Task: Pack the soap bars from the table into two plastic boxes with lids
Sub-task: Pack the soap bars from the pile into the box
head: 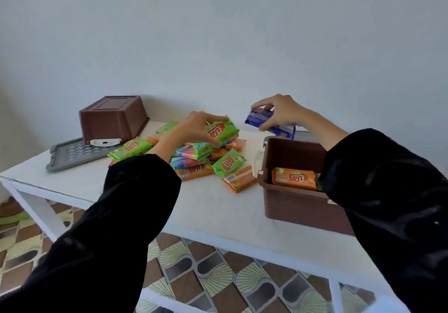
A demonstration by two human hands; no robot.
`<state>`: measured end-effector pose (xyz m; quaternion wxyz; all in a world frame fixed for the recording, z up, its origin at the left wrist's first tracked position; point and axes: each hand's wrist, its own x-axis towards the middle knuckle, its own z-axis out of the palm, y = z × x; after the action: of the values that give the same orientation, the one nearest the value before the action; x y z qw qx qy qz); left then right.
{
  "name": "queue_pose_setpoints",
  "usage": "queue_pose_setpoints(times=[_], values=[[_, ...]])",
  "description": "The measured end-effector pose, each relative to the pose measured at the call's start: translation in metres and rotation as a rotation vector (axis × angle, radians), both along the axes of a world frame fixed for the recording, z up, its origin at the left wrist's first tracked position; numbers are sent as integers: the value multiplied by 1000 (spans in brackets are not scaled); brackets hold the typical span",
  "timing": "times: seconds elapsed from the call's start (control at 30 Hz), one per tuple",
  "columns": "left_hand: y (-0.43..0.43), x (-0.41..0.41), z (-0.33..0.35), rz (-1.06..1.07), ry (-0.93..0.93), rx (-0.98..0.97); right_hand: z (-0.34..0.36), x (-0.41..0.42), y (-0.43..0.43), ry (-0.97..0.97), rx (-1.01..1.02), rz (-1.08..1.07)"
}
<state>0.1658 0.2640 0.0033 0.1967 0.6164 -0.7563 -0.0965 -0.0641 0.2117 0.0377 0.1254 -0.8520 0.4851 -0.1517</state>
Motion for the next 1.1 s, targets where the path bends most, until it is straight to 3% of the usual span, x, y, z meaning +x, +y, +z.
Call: queue_pose_setpoints(times=[0.17,0.37,0.57,0.73,0.9,1.1], values=[[-25,-93,6,-306,-103,37,-10,-96,11,111,88,-123],[-54,-171,-28,-493,-297,139,-57,-158,16,150,200,-198],[-75,-191,-79,-503,-437,181,-101,-166,14,278,137,-196],[-83,-194,-94,-514,-438,106,-123,-162,6,410,82,-167],[-88,-200,-100,-517,-548,115,-128,-162,-2,410,79,-191],[-86,-202,-101,-551,-537,67,-128,-164,-3,397,49,-237]])
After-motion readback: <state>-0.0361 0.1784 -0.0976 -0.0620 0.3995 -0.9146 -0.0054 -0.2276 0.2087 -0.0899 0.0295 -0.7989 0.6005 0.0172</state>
